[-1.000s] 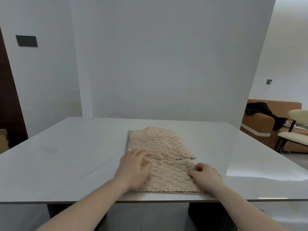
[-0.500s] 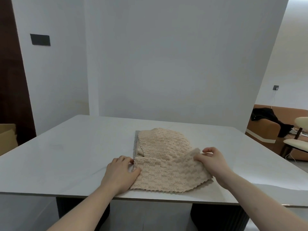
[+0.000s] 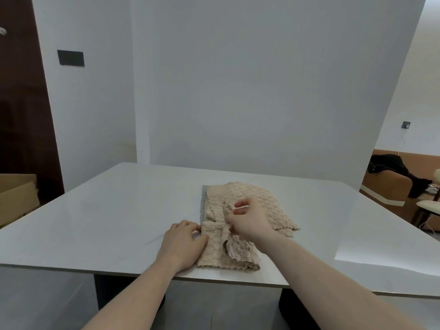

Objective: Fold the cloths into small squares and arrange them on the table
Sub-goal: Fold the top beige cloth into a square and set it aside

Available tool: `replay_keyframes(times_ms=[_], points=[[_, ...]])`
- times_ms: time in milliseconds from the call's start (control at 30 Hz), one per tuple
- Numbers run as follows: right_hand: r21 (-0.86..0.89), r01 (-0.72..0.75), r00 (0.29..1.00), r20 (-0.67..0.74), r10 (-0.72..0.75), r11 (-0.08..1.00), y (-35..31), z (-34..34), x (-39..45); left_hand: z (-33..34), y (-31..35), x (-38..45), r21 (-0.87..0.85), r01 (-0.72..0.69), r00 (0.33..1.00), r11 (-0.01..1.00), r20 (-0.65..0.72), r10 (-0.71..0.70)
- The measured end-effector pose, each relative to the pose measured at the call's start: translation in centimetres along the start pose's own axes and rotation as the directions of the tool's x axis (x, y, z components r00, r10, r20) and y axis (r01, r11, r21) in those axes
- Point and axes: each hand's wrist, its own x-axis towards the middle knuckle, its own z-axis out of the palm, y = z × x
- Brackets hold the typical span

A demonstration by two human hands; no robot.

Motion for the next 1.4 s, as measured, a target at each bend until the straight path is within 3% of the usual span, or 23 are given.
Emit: replay_keyframes(times_ms=[167,267,333,433,533,733,1100,1400], points=[[-0.020,0.040,0.989,0.145,-0.036,0.999,0.9,1.3,-0.8,-0.1,-0.2,0.2,-0.030,-0.003,1.000,1.000,0.027,0.004],[-0.290,0.281,0.959,0.055,-0.277,0.915,2.4,0.0,-1.3,-0.1,-0.3,0.4,-0.066,0.005,0.999,0.998,0.034,-0.003],[-0.410,0.328,0.929,-0.021,-0.369,0.851,3.5,-1.4,-1.6,0.0,-0.3,0.5,-0.077,0.016,0.999,0.997,0.029,-0.013],[-0.342,0.228,0.936,-0.180,-0.302,0.912,6.0,-3.1,-1.9,0.1,-0.3,0.4,-0.071,0.028,0.999,0.997,0.039,-0.025],[-0.313,0.083,0.959,-0.233,-0.161,0.946,8.4,-3.3,-2.0,0.0,-0.2,0.3,-0.047,0.018,0.999,0.999,0.052,-0.016],[-0.387,0.064,0.978,-0.161,-0.136,0.920,8.6,-2.6,-1.9,0.1,-0.5,0.4,-0.080,-0.018,0.999,0.997,0.036,0.021],[-0.523,0.120,0.979,-0.080,-0.188,0.844,9.0,-2.7,-1.6,-0.3,-0.2,-0.2,-0.326,-0.032,0.997,0.945,0.062,0.055],[-0.468,0.006,1.000,-0.018,-0.017,0.884,8.1,-3.3,-1.2,-0.4,-0.3,0.0,-0.245,0.076,0.984,0.967,0.174,-0.034]])
